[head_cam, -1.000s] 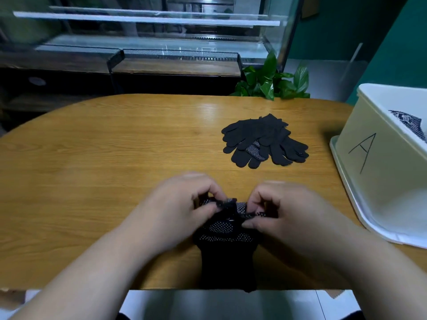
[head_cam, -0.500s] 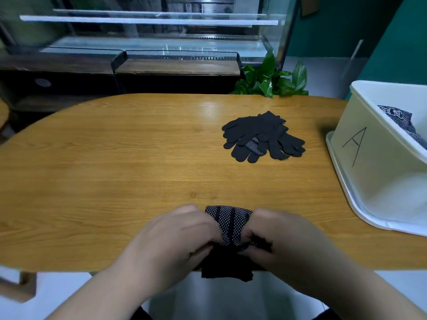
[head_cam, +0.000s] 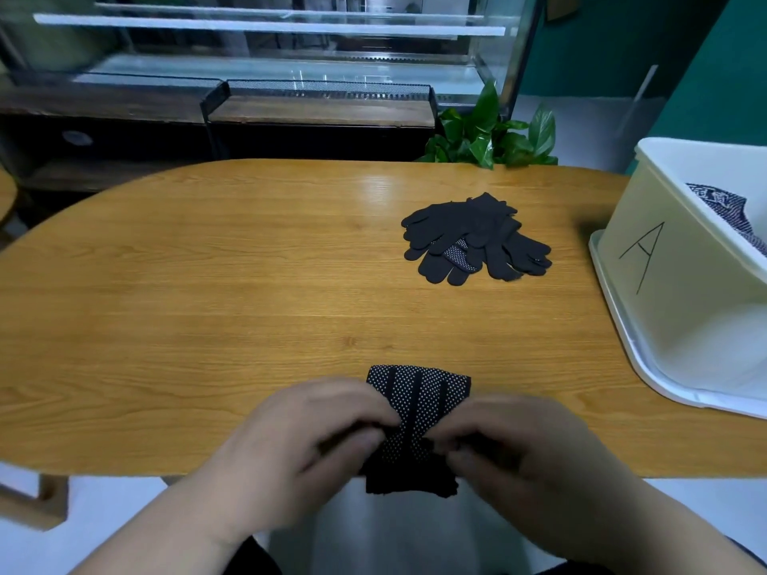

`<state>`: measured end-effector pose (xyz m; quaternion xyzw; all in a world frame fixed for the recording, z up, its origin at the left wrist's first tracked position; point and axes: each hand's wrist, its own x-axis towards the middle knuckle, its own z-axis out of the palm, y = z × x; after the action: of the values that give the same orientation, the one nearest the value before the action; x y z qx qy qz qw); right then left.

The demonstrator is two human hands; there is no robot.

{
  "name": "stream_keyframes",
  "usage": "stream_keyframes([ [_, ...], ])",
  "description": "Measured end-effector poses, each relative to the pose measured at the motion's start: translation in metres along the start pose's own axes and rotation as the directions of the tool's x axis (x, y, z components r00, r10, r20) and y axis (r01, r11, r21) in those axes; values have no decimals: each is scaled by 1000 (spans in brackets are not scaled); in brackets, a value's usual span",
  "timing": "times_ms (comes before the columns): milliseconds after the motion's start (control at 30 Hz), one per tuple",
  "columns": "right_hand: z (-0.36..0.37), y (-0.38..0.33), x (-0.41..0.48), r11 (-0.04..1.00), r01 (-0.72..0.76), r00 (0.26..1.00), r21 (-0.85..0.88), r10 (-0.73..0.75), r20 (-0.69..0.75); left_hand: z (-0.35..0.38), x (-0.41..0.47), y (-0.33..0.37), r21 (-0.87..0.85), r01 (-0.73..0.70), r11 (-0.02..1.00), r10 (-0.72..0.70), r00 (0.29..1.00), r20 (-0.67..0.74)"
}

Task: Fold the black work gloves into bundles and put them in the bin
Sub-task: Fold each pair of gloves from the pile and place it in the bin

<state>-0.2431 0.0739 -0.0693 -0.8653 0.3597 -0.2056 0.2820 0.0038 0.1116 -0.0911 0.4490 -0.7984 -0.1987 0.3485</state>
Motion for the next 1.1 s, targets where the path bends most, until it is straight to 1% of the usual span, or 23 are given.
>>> stream_keyframes([
  [67, -2, 3, -5, 968, -125, 977, 219, 159, -145, 3, 3, -9, -27, 36, 999, -39, 994, -99],
  [100, -2, 6, -5, 938, -208, 950, 276, 261, -171, 5, 6, -15, -13, 60, 998, -62, 987, -150],
  [133, -2, 11, -5, 929, -261, 928, 262, 317, -196, 6, 9, -18, 0, 68, 998, -67, 980, -189],
  [200, -3, 22, -2, 951, -305, 918, 46, 307, -249, 7, 14, -28, 48, 74, 996, -63, 975, -214],
  [233, -5, 23, 1, 951, -306, 921, -34, 287, -263, 7, 15, -31, 84, 81, 993, -62, 975, -212],
  [267, -6, 25, 4, 948, -309, 928, -82, 281, -245, 7, 16, -35, 113, 92, 989, -68, 978, -197],
  [333, -5, 28, 9, 930, -343, 934, -131, 324, -152, 6, 20, -38, 151, 152, 977, -131, 982, -137],
  [433, 0, 27, 14, 896, -397, 918, -201, 392, -68, 8, 24, -39, 261, 244, 934, -253, 967, 3],
  [500, 5, 27, 17, 876, -381, 920, -296, 391, -27, 10, 26, -38, 324, 253, 912, -285, 957, 55],
  [567, 8, 27, 18, 860, -371, 920, -351, 392, -12, 11, 26, -39, 338, 257, 905, -299, 951, 76],
  [767, 11, 25, 19, 870, -371, 923, -324, 383, -28, 13, 28, -40, 295, 270, 916, -309, 946, 94],
  [900, 10, 29, 18, 895, -376, 926, -240, 374, -57, 11, 28, -38, 254, 300, 920, -331, 939, 92],
  [1033, 12, 26, 19, 889, -351, 931, -292, 364, -14, 10, 28, -39, 245, 286, 926, -322, 938, 126],
  [1100, 13, 24, 20, 898, -341, 935, -277, 354, -3, 11, 28, -41, 227, 269, 936, -301, 946, 123],
])
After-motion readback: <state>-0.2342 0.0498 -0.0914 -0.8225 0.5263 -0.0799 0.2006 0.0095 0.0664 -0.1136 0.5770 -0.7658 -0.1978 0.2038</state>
